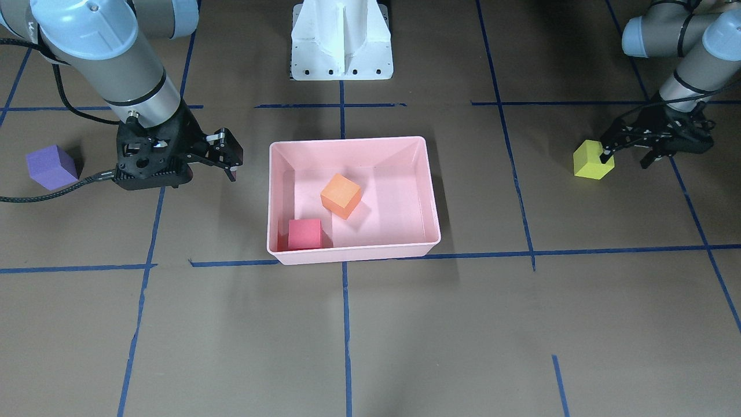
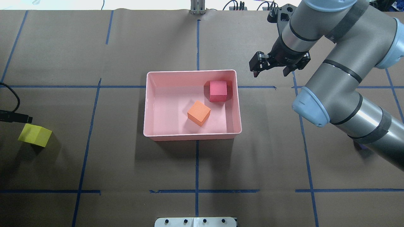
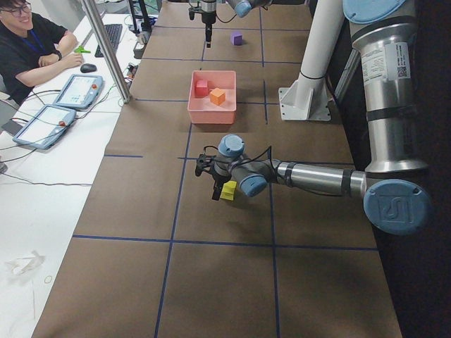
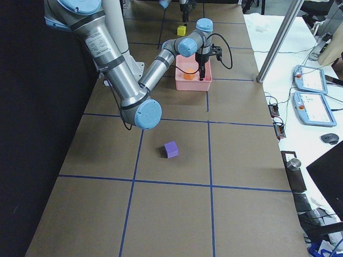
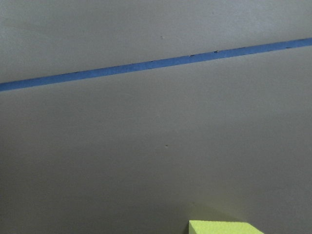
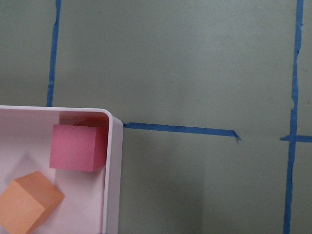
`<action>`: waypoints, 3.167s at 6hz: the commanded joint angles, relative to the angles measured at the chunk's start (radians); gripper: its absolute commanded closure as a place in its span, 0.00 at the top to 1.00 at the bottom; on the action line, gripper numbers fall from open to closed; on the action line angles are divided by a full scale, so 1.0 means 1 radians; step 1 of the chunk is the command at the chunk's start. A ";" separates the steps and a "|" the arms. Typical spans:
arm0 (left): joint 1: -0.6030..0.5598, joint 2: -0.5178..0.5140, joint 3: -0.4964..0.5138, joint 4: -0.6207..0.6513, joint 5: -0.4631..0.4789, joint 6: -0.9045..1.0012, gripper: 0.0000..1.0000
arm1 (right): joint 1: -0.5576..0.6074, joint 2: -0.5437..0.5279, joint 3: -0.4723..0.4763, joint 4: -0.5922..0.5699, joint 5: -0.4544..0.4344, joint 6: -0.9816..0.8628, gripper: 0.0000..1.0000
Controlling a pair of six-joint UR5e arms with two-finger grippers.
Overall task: Place blocks into pink bin with both arms
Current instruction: 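Release the pink cube with the right gripper while the left gripper grasps the yellow-green cube, then carry the yellow-green cube with the left gripper into the bin and release, then raise the left gripper from the bin while the right gripper lowers onto the purple cube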
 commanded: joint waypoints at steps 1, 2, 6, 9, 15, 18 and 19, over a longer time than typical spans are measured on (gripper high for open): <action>0.087 -0.002 0.010 0.000 0.010 -0.042 1.00 | 0.001 -0.014 0.001 0.002 0.000 -0.001 1.00; 0.112 -0.002 0.023 0.001 0.010 -0.044 1.00 | 0.001 -0.022 0.002 0.003 0.000 -0.001 1.00; 0.126 -0.097 0.032 0.120 -0.040 -0.042 0.40 | 0.007 -0.039 0.007 0.009 0.000 -0.024 1.00; 0.090 -0.581 -0.220 0.930 -0.053 -0.050 0.42 | 0.095 -0.156 0.031 0.012 0.044 -0.207 1.00; 0.212 -0.955 -0.026 1.018 0.025 -0.196 1.00 | 0.263 -0.665 0.113 0.281 0.111 -0.561 1.00; 0.212 -0.944 -0.029 0.995 0.027 -0.196 1.00 | 0.259 -0.794 0.015 0.532 0.107 -0.556 1.00; 0.213 -0.944 -0.029 0.989 0.027 -0.199 1.00 | 0.240 -0.785 -0.043 0.620 0.109 -0.517 1.00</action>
